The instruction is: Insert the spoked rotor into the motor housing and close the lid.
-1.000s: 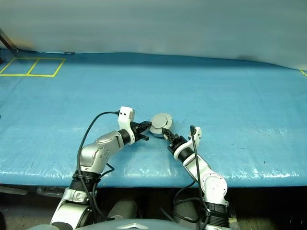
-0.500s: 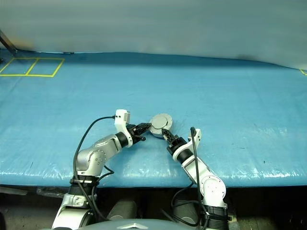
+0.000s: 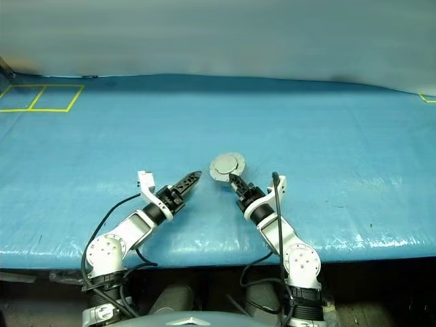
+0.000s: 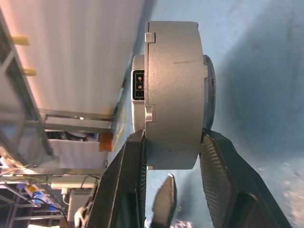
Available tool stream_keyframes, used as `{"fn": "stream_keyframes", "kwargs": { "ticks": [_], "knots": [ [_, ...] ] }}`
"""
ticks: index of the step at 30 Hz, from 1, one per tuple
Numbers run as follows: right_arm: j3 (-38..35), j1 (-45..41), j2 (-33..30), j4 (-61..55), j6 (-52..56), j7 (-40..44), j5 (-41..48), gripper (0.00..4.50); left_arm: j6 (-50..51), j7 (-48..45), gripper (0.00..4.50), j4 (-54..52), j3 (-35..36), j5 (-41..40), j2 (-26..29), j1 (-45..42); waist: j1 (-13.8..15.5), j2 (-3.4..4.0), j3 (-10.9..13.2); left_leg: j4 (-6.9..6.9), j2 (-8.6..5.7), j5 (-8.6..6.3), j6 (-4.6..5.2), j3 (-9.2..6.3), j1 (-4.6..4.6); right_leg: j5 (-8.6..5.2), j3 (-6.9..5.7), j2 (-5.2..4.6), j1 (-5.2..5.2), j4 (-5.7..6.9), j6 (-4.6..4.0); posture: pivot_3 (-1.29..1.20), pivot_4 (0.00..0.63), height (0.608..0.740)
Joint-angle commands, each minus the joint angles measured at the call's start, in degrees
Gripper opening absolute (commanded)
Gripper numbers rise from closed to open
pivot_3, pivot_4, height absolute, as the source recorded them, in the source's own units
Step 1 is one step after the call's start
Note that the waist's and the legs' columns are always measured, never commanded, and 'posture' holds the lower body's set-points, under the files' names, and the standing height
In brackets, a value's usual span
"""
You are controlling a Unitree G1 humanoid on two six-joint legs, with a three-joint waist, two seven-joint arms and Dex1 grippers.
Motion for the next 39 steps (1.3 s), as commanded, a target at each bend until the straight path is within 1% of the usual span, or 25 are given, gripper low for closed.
{"fn": "stream_keyframes", "kwargs": {
  "ticks": [1, 5, 8, 15, 28, 31, 35, 36, 37, 39],
  "knots": [
    [1.97, -2.71, 5.07, -5.78, -1.00, -0.05, 4.42, 1.20, 0.50, 2.67, 4.50, -0.96, -1.21, -7.44, -6.06, 0.78, -0.02, 0.00, 0.00, 0.00, -0.01, 0.00, 0.00, 0.01, 0.00, 0.00, 0.01, 0.00, 0.00, 0.00, 0.00, 0.00, 0.150, 0.740],
    [5.06, -2.83, 4.87, -7.67, -0.84, -1.46, 6.00, 1.20, -0.36, 2.76, 4.50, 0.23, -2.50, -12.29, -5.91, 1.05, -0.01, 0.00, 0.00, 0.00, -0.04, 0.10, -0.18, 0.03, 0.00, 0.00, 0.00, 0.12, 0.00, 0.00, 0.00, 0.00, 0.150, 0.740],
    [7.40, -2.38, 4.67, -8.39, -0.65, -2.13, 6.70, 1.20, -1.23, 1.01, 4.50, 0.84, -3.35, -15.56, -5.82, 1.09, -0.03, 0.00, 0.00, 0.01, -0.05, 0.11, -0.17, 0.06, 0.00, 0.01, 0.02, 0.23, 0.01, 0.00, 0.01, 0.00, 0.150, 0.740],
    [10.23, -1.29, 4.11, -8.40, -0.63, -2.39, 8.18, 1.20, -4.04, 1.67, 4.50, 2.00, -4.85, -20.63, -5.80, 0.74, -0.01, -0.01, 0.00, 0.03, -0.04, 0.11, -0.17, 0.09, 0.01, 0.01, 0.06, 0.26, 0.01, 0.00, 0.00, 0.00, 0.150, 0.740],
    [11.83, 0.03, 2.32, -9.59, 0.48, -2.23, 10.39, 1.20, -10.76, 4.13, 4.50, 7.53, -7.23, -22.79, -6.75, -3.44, -0.01, -0.01, -0.01, 0.10, -0.05, 0.11, -0.15, 0.11, 0.00, 0.03, 0.08, 0.29, 0.03, 0.02, 0.03, 0.00, 0.150, 0.740],
    [11.89, 0.37, 2.11, -9.54, 0.69, -2.33, 10.74, 1.20, -10.28, 3.88, 3.87, 7.71, -8.34, -24.19, -6.00, -3.18, -0.08, -0.01, -0.01, 0.11, -0.05, 0.10, -0.14, 0.14, 0.01, 0.03, 0.09, 0.30, 0.02, 0.02, 0.04, 0.00, 0.150, 0.740],
    [12.19, 0.24, 1.20, -9.66, 0.89, -2.28, 8.77, 1.20, -10.10, 4.48, 2.55, 7.01, -8.96, -25.61, -5.21, -2.51, -0.08, -0.01, -0.01, 0.11, -0.04, 0.10, -0.14, 0.14, 0.01, 0.03, 0.09, 0.31, 0.02, 0.03, 0.04, 0.00, 0.150, 0.740],
    [12.27, 0.20, 0.98, -9.70, 0.90, -2.16, 8.22, 1.20, -10.14, 4.66, 2.42, 6.85, -9.07, -25.96, -5.02, -2.37, -0.06, -0.01, -0.01, 0.12, -0.04, 0.10, -0.14, 0.14, 0.00, 0.03, 0.10, 0.30, 0.02, 0.03, 0.04, 0.00, 0.150, 0.740],
    [12.45, 0.05, 0.42, -9.86, 0.90, -1.66, 6.93, 1.20, -10.28, 5.11, 2.42, 6.69, -9.14, -26.29, -4.87, -2.25, -0.06, -0.01, -0.01, 0.13, -0.03, 0.10, -0.13, 0.14, 0.01, 0.03, 0.10, 0.30, 0.03, 0.03, 0.04, 0.00, 0.150, 0.740],
    [14.17, -0.57, -3.40, -10.95, 1.22, 0.67, -0.37, 1.20, -10.85, 6.58, 2.42, 6.11, -9.22, -26.28, -4.51, -2.03, -0.06, -0.01, -0.01, 0.16, -0.04, 0.09, -0.12, 0.14, 0.01, 0.03, 0.10, 0.31, 0.04, 0.03, 0.05, 0.00, 0.150, 0.740]
  ]
}}
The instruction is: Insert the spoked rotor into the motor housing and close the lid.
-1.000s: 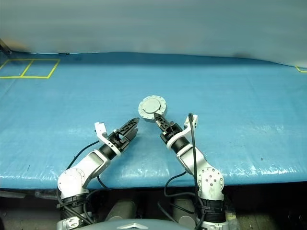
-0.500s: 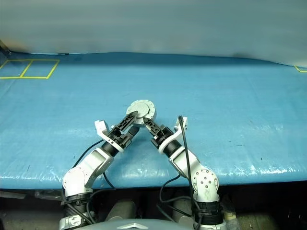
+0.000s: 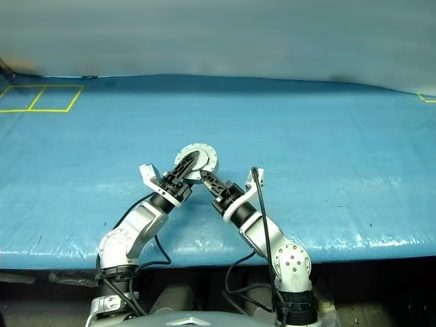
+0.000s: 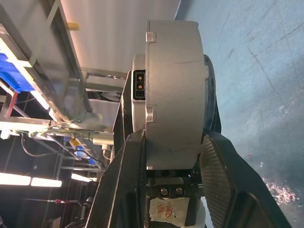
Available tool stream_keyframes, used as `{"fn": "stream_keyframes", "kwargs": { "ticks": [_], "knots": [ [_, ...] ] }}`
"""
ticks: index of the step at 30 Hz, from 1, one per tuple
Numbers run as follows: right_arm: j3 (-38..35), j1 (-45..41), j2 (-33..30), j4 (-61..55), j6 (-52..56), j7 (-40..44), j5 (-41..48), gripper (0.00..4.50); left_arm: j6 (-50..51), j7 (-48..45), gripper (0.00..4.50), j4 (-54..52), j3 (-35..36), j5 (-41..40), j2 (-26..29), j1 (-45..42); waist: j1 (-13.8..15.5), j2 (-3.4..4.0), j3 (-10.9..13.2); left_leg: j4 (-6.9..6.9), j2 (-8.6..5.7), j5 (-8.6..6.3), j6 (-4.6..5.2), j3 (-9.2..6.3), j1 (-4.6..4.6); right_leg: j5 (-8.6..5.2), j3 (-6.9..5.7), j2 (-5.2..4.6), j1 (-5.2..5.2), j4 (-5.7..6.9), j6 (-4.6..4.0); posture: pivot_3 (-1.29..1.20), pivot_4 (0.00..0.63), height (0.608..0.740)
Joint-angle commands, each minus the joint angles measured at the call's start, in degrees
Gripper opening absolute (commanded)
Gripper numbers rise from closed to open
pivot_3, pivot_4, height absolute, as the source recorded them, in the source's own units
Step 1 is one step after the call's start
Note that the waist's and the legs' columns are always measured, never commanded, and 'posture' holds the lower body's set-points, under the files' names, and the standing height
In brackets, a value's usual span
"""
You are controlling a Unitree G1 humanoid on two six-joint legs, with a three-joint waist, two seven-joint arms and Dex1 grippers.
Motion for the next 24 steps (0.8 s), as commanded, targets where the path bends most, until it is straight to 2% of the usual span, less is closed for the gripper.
{"fn": "stream_keyframes", "kwargs": {
  "ticks": [1, 6, 8, 10, 11, 15, 17, 24],
  "knots": [
    [4.88, -2.27, -5.61, -5.94, 0.34, 4.64, -12.71, 1.20, -0.97, 2.32, 2.42, -2.72, -2.27, 0.22, -4.61, 1.20, 0.00, 0.00, 0.00, 0.02, 0.00, -0.01, 0.01, 0.01, 0.00, 0.01, 0.00, 0.01, 0.00, 0.00, 0.01, 0.00, 0.150, 0.740],
    [10.05, -1.10, -12.91, -7.67, -2.39, 9.06, -28.61, 2.97, -3.99, 5.79, 2.39, -1.01, -1.72, 3.79, -2.91, -1.62, 0.10, -0.01, 0.00, 0.34, -0.01, -0.08, 0.14, 0.12, -0.02, 0.09, 0.00, 0.04, 0.08, 0.01, 0.16, 0.00, 0.150, 0.740],
    [12.84, -0.29, -16.50, -8.58, -5.09, 9.87, -38.16, 3.62, -5.88, 6.65, 2.39, 1.83, -0.48, 6.01, -1.70, -5.11, 0.35, -0.01, 0.00, 0.41, -0.01, -0.08, 0.14, 0.13, -0.02, 0.10, 0.01, 0.05, 0.10, 0.03, 0.17, 0.00, 0.150, 0.740],
    [14.11, 0.78, -17.77, -8.94, -7.74, 11.20, -43.75, 4.30, -6.93, 6.56, 2.39, 4.79, 0.33, 8.37, -0.48, -8.49, 0.64, -0.03, 0.01, 0.58, -0.02, -0.08, 0.15, 0.13, -0.05, 0.10, 0.01, 0.06, 0.15, 0.04, 0.17, 0.00, 0.150, 0.740],
    [14.83, 1.24, -18.49, -8.94, -9.49, 12.01, -46.73, 4.50, -7.48, 6.22, 2.39, 6.93, 0.89, 9.68, 0.19, -10.52, 0.68, -0.04, 0.02, 0.64, -0.04, -0.07, 0.18, 0.15, -0.06, 0.09, 0.03, 0.07, 0.18, 0.04, 0.15, 0.00, 0.150, 0.740],
    [15.03, 4.36, -18.47, -7.94, -17.95, 15.04, -55.50, 4.50, -10.92, 2.97, 2.39, 19.10, 3.00, 16.55, 3.17, -20.70, 0.70, -0.05, 0.02, 0.70, -0.06, -0.01, 0.26, 0.26, -0.04, 0.15, 0.13, 0.11, 0.20, 0.03, 0.19, 0.00, 0.150, 0.740],
    [14.83, 5.17, -18.46, -7.22, -19.55, 15.25, -59.11, 4.50, -13.14, 1.65, 2.39, 25.27, 4.08, 19.85, 4.11, -25.30, 0.55, -0.07, 0.02, 0.70, -0.07, 0.00, 0.27, 0.30, -0.03, 0.29, 0.17, 0.12, 0.20, 0.04, 0.43, 0.00, 0.150, 0.740],
    [14.93, 7.75, -17.63, -4.69, -23.40, 13.73, -70.68, 4.50, -23.67, -3.59, 2.39, 54.24, 7.68, 32.17, 7.25, -43.73, 0.37, -0.20, 0.10, 0.63, -0.11, -0.01, 0.29, 0.37, -0.10, 0.31, 0.22, 0.11, 0.09, -0.03, 0.46, 0.00, 0.150, 0.740]
  ]
}}
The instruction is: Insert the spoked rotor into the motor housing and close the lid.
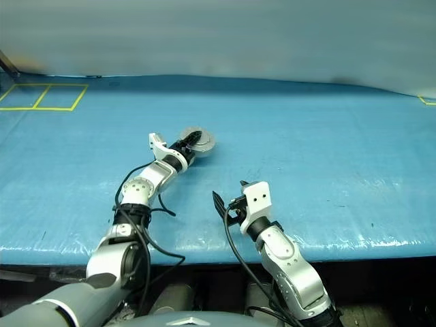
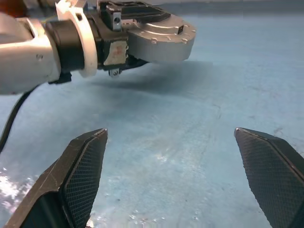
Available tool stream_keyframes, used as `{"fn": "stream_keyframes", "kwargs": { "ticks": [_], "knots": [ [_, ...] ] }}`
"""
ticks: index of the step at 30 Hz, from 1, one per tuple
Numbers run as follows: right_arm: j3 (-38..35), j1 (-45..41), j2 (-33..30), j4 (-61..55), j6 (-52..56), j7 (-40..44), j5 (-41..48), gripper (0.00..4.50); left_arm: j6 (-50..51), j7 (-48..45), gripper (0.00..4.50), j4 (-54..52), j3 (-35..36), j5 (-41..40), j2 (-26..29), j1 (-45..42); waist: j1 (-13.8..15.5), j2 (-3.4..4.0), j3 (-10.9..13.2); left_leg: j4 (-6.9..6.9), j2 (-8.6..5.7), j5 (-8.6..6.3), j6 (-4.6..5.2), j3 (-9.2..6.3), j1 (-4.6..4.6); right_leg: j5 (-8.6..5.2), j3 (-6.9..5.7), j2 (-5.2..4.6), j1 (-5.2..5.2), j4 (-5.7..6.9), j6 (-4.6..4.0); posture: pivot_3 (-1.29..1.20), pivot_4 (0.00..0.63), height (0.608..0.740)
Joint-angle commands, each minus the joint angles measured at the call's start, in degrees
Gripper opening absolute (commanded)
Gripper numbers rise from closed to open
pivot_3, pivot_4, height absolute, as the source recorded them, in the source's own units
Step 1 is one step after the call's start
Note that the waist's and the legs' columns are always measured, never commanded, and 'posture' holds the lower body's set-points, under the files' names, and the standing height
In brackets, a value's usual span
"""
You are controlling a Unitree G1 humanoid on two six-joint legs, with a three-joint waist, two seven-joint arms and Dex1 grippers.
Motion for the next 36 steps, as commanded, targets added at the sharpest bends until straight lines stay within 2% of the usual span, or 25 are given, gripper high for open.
{"fn": "stream_keyframes", "kwargs": {
  "ticks": [1, 7, 12, 13, 17, 18, 23, 27, 29, 32, 36],
  "knots": [
    [0.13, 0.98, 1.26, -0.45, -3.45, -0.67, -5.15, 4.50, -6.18, -4.29, 2.39, 9.74, 1.29, 5.68, 0.64, -7.88, -0.04, -0.03, 0.02, -0.01, 0.00, -0.01, 0.01, 0.00, -0.01, 0.00, 0.00, 0.00, -0.02, -0.01, 0.00, 0.00, 0.150, 0.740],
    [-0.30, 3.36, 3.69, 0.94, -8.28, -1.27, -11.23, 4.50, -12.02, -4.65, 2.39, 20.65, 4.68, 11.51, 0.80, -13.16, -0.37, -0.10, 0.06, -0.14, 0.01, -0.03, 0.02, 0.00, -0.09, 0.00, -0.05, -0.09, -0.15, -0.06, 0.02, 0.00, 0.150, 0.740],
    [-1.06, 4.79, 4.54, 2.74, -10.95, -1.91, -15.30, 4.50, -13.79, -2.75, 2.39, 23.55, 6.61, 14.97, 1.09, -13.71, -0.39, -0.11, 0.07, -0.06, 0.02, -0.03, 0.01, 0.01, -0.05, 0.01, -0.06, -0.13, -0.09, -0.03, 0.03, 0.00, 0.150, 0.740],
    [-1.35, 5.01, 4.75, 3.12, -11.15, -1.67, -15.35, 4.50, -13.71, -2.80, 3.12, 23.69, 6.97, 15.44, 1.18, -13.63, -0.41, -0.11, 0.07, -0.04, 0.03, -0.03, 0.00, 0.02, -0.02, 0.01, -0.06, -0.13, -0.07, -0.02, 0.03, 0.00, 0.150, 0.740],
    [-2.12, 5.67, 5.69, 4.33, -11.49, -0.99, -15.77, 4.50, -12.32, -3.62, 4.35, 23.26, 7.45, 17.66, 1.96, -12.59, -0.41, -0.11, 0.06, 0.02, 0.03, 0.00, -0.04, 0.03, 0.10, 0.01, -0.05, -0.13, 0.03, 0.05, 0.03, 0.00, 0.150, 0.740],
    [-2.17, 5.69, 5.88, 4.62, -11.50, -0.90, -16.05, 4.50, -11.69, -3.73, 4.49, 23.03, 7.31, 18.27, 2.27, -12.14, -0.48, -0.12, 0.06, 0.02, 0.04, 0.00, -0.05, 0.05, 0.14, 0.01, -0.03, -0.14, 0.04, 0.07, 0.02, 0.00, 0.150, 0.740],
    [-2.30, 5.64, 7.22, 5.27, -11.15, -0.25, -16.19, 4.50, -2.56, -5.43, 4.49, 19.95, 5.45, 21.06, 4.79, -7.82, -1.05, -0.12, 0.05, 0.06, 0.07, 0.04, -0.11, 0.13, 0.29, 0.03, 0.01, -0.14, 0.06, 0.32, -0.02, 0.00, 0.150, 0.740],
    [-2.59, 5.57, 8.14, 5.64, -10.86, 0.42, -16.18, 4.50, 8.53, -6.82, 4.49, 11.18, 2.46, 22.52, 6.73, -1.06, -1.48, -0.20, -0.03, 0.01, 0.08, 0.04, -0.13, 0.28, 0.75, -0.06, 0.24, -0.17, 0.22, 0.75, -0.16, 0.00, 0.150, 0.740],
    [-2.75, 5.59, 8.61, 5.77, -10.81, 0.81, -15.98, 4.50, 14.92, -6.28, 4.49, 3.57, 0.89, 22.34, 7.73, 4.00, -1.57, -0.22, -0.11, -0.03, 0.12, -0.06, 0.01, 0.30, 1.00, -0.11, 0.28, -0.19, 0.41, 0.81, -0.23, 0.00, 0.150, 0.740],
    [-3.82, 5.85, 10.21, 5.81, -9.82, 1.95, -12.82, 4.50, 24.59, -6.10, 4.49, -15.23, -3.82, 22.43, 10.13, 16.32, -2.46, -0.13, -0.35, -0.09, 0.22, -0.12, -0.03, 0.31, 1.33, -0.15, 0.36, -0.44, 0.66, 0.82, -0.31, 0.00, 0.150, 0.740],
    [-4.60, 6.12, 10.76, 6.05, -9.79, 3.09, -11.75, 4.50, 26.43, -9.33, 4.49, -36.55, -11.88, 23.72, 12.83, 28.51, -2.35, -0.07, -0.44, -0.26, 0.42, -0.31, -0.17, 0.31, 2.19, -0.46, 0.45, -0.46, 1.11, 0.81, -0.61, 0.00, 0.150, 0.740]
  ]
}}
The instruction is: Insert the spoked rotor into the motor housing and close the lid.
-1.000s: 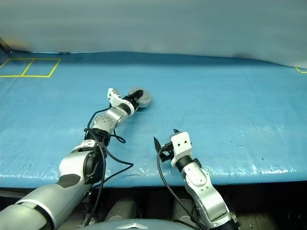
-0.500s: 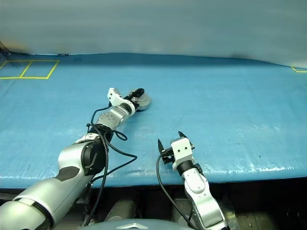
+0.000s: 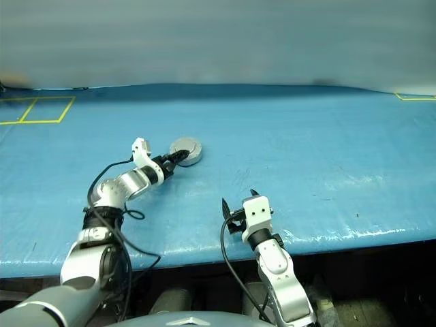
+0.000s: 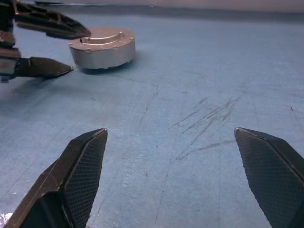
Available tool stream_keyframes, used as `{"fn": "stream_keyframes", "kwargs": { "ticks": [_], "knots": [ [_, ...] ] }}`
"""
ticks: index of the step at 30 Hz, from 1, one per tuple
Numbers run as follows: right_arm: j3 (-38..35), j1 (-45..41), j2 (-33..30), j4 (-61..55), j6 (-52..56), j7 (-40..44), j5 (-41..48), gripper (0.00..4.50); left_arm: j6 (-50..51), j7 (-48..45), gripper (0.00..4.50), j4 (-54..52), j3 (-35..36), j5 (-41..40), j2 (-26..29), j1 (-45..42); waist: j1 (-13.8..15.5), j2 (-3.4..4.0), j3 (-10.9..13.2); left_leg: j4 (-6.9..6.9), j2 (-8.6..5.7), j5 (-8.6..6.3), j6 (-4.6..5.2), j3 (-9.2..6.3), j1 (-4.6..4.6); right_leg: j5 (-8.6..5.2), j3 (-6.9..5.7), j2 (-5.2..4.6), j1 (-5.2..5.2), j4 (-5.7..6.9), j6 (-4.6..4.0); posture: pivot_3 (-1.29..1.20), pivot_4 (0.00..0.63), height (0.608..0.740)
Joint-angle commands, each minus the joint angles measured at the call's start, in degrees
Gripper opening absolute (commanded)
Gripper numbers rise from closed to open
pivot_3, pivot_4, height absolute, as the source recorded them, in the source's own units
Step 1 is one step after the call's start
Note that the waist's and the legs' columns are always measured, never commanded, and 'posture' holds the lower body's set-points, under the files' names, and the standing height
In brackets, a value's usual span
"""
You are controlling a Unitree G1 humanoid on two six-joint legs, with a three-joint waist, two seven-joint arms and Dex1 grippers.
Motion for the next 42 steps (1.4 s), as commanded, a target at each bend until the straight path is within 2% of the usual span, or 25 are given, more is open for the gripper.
{"fn": "stream_keyframes", "kwargs": {
  "ticks": [1, 4, 7, 11, 15, 18, 21, 27, 42],
  "knots": [
    [-1.15, -0.04, 0.58, -0.90, -0.62, 1.29, 1.26, 4.50, 2.22, -2.25, 4.49, -15.27, -9.21, 4.66, 2.61, 13.06, 0.05, 0.08, -0.06, -0.05, 0.03, 0.00, -0.02, 0.01, 0.02, -0.11, 0.03, 0.00, -0.01, 0.01, -0.07, 0.00, 0.150, 0.740],
    [-1.83, 0.10, 1.23, -0.93, -0.34, 1.87, 2.41, 4.50, -5.01, -4.12, 4.49, -24.92, -13.76, 8.91, 4.00, 19.36, 1.11, 0.18, -0.12, -0.15, 0.03, 0.00, -0.05, 0.01, -0.01, -0.15, 0.03, -0.06, -0.08, 0.01, -0.40, 0.00, 0.150, 0.740],
    [-2.43, 0.37, 1.13, -1.07, -1.12, 2.69, 2.95, 4.50, -21.76, -5.51, 4.49, -30.44, -18.03, 17.54, 3.93, 25.41, 1.91, 0.20, -0.11, -0.22, 0.03, 0.00, -0.07, 0.01, -0.21, -0.21, 0.03, -0.10, -0.29, 0.00, -0.52, 0.00, 0.150, 0.740],
    [-2.71, 1.10, 0.16, -1.13, -2.68, 4.03, 2.75, 4.50, -35.88, -4.39, 4.49, -31.55, -21.00, 25.65, 2.88, 29.76, 2.58, 0.16, -0.12, -0.26, 0.01, 0.06, -0.09, 0.03, -1.08, -0.20, 0.00, -0.16, -1.14, 0.00, -0.55, 0.00, 0.150, 0.740],
    [-2.52, 1.58, -1.72, -1.16, -3.83, 4.29, 0.56, 4.50, -52.10, -5.06, 4.49, -29.38, -21.34, 29.70, 0.75, 34.03, 2.91, 0.17, -0.10, -0.32, 0.01, 0.02, -0.02, 0.03, -1.38, -0.22, -0.03, -0.16, -1.22, -0.09, -0.61, 0.00, 0.150, 0.740],
    [-3.33, 2.03, -1.27, -1.34, -3.95, 4.40, 1.61, 4.50, -54.90, -6.23, 4.49, -28.12, -21.84, 30.67, 0.59, 35.42, 3.06, 0.18, -0.09, -0.48, 0.02, 0.02, -0.01, 0.03, -1.39, -0.24, -0.06, -0.17, -1.24, -0.19, -0.63, 0.00, 0.150, 0.740],
    [-4.51, 2.60, -0.74, -1.52, -4.67, 2.76, 0.55, 4.50, -58.96, -2.70, 4.49, -27.59, -21.41, 33.22, -1.60, 38.55, 3.01, 0.19, -0.08, -0.51, 0.06, 0.02, 0.00, 0.03, -1.38, -0.26, -0.12, -0.14, -1.22, -0.21, -0.64, 0.00, 0.150, 0.740],
    [-3.41, 2.41, -2.13, -0.42, -5.24, 4.03, -1.19, 4.50, -59.85, -3.67, 4.49, -28.34, -21.76, 33.24, -2.30, 42.03, 3.21, 0.03, 0.08, -0.51, 0.07, 0.00, 0.05, 0.02, -1.38, -0.29, -0.27, -0.10, -1.19, -0.28, -0.58, 0.00, 0.150, 0.740],
    [-3.91, 1.64, -2.76, 0.21, -5.89, 5.61, -1.87, 4.50, -60.67, -6.08, 4.49, -27.07, -21.35, 32.94, -1.38, 41.85, 3.22, 0.00, 0.09, -0.49, 0.04, 0.01, 0.07, 0.00, -1.36, -0.32, -0.50, 0.00, -1.09, -0.27, -0.52, 0.00, 0.150, 0.740]
  ]
}}
